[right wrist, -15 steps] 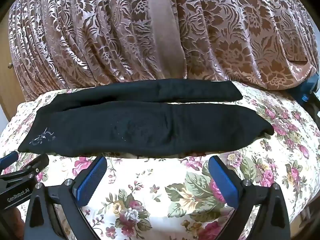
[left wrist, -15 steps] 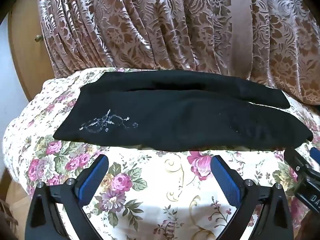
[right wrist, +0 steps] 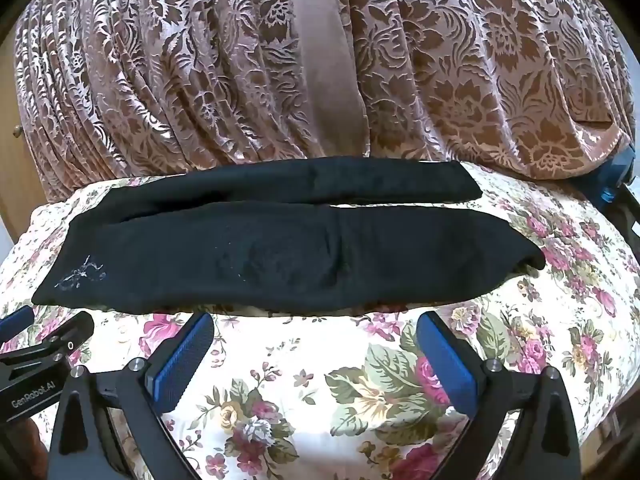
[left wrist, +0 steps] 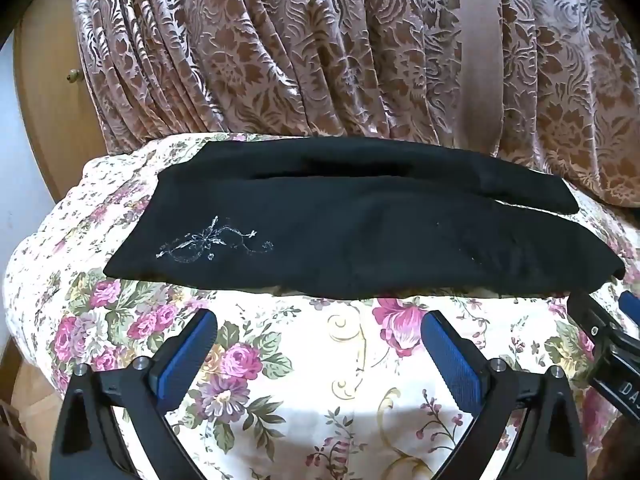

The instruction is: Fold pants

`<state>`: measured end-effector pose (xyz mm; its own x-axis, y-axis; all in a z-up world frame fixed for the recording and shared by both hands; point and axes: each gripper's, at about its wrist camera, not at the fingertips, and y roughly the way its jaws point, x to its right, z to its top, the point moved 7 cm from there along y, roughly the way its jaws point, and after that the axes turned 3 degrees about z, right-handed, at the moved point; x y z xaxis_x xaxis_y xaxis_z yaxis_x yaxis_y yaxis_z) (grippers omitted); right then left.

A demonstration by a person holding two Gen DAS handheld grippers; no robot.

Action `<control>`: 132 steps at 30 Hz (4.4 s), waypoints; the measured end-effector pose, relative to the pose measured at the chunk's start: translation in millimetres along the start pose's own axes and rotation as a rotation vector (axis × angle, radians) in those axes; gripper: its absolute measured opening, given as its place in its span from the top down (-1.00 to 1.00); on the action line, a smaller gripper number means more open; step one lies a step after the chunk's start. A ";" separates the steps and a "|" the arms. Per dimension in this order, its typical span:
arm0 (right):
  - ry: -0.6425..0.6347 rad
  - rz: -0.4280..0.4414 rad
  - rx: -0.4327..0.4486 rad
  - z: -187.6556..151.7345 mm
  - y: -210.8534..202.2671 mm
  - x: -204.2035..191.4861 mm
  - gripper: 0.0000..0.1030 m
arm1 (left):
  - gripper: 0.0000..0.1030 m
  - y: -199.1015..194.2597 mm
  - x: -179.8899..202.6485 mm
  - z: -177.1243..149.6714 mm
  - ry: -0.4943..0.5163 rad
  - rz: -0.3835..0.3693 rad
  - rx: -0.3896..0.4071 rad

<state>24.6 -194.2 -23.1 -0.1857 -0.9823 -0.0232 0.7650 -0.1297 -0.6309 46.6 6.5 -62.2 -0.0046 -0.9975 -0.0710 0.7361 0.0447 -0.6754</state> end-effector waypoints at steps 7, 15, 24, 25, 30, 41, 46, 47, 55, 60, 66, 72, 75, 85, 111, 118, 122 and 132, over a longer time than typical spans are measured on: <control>0.002 0.000 -0.004 -0.8 0.6 0.0 -1.00 | -0.99 0.3 3.7 2.7 -0.002 0.000 -0.014; -0.004 0.000 -0.004 -1.5 1.4 -1.2 -1.00 | -0.99 0.0 4.7 2.2 -0.004 -0.005 -0.021; -0.004 0.007 -0.010 -3.2 3.2 -1.6 -1.00 | -0.99 2.1 5.2 2.1 -0.004 -0.007 -0.035; -0.005 0.008 -0.010 -3.3 3.2 -1.6 -1.00 | -0.99 2.5 5.0 1.7 -0.005 -0.007 -0.037; -0.006 0.009 -0.011 -2.8 3.4 -1.3 -1.00 | -0.99 4.4 4.3 -0.3 -0.009 -0.009 -0.046; -0.008 0.011 -0.015 -3.4 3.8 -2.0 -1.00 | -0.99 7.2 4.7 -1.8 -0.011 -0.015 -0.063; -0.009 0.014 -0.017 -4.0 5.1 -2.1 -1.00 | -0.99 8.5 5.7 -3.0 -0.010 -0.019 -0.070; -0.008 0.016 -0.017 -3.9 5.0 -2.0 -1.00 | -0.99 8.7 5.5 -3.3 -0.010 -0.018 -0.071; -0.018 0.028 -0.016 -5.4 5.5 -4.1 -1.00 | -0.99 12.7 5.2 -4.8 -0.015 -0.023 -0.089; -0.021 0.024 -0.018 -6.6 5.7 -4.3 -1.00 | -0.99 16.2 3.9 -6.0 -0.025 -0.029 -0.105; 0.000 0.092 0.023 -1.8 1.9 -4.7 -0.99 | -0.99 27.3 3.0 -11.9 -0.065 -0.127 -0.174; -0.039 0.177 0.121 10.5 -8.5 -9.7 -0.99 | -0.99 49.2 -17.4 -25.1 -0.371 -0.407 -0.299; -0.039 0.148 0.058 7.4 0.5 -4.0 -0.99 | -0.99 56.0 -34.2 -28.7 -0.533 -0.477 -0.298; 0.287 0.252 -0.112 -16.1 42.9 61.0 -0.80 | -0.99 74.5 -80.1 -7.4 -0.464 -0.337 -0.133; 0.877 0.280 -0.055 -4.2 130.9 238.1 0.35 | -0.63 128.8 -181.6 2.6 -0.678 -0.213 -0.053; 0.884 0.289 -0.050 -12.2 140.3 247.2 0.66 | -0.61 142.2 -200.8 10.6 -0.761 -0.220 -0.030; 0.853 0.302 -0.028 -11.6 140.2 245.0 0.66 | -0.54 150.0 -203.7 15.2 -0.757 -0.207 -0.044; 0.827 0.289 -0.019 -9.5 143.2 242.3 0.66 | 0.27 155.2 -235.6 -1.3 -0.930 -0.276 -0.045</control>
<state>83.3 -449.5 -126.4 -0.3792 -0.5631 -0.7343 0.8422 0.1186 -0.5259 161.0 248.4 -151.3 0.3777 -0.6173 0.6901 0.7629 -0.2149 -0.6097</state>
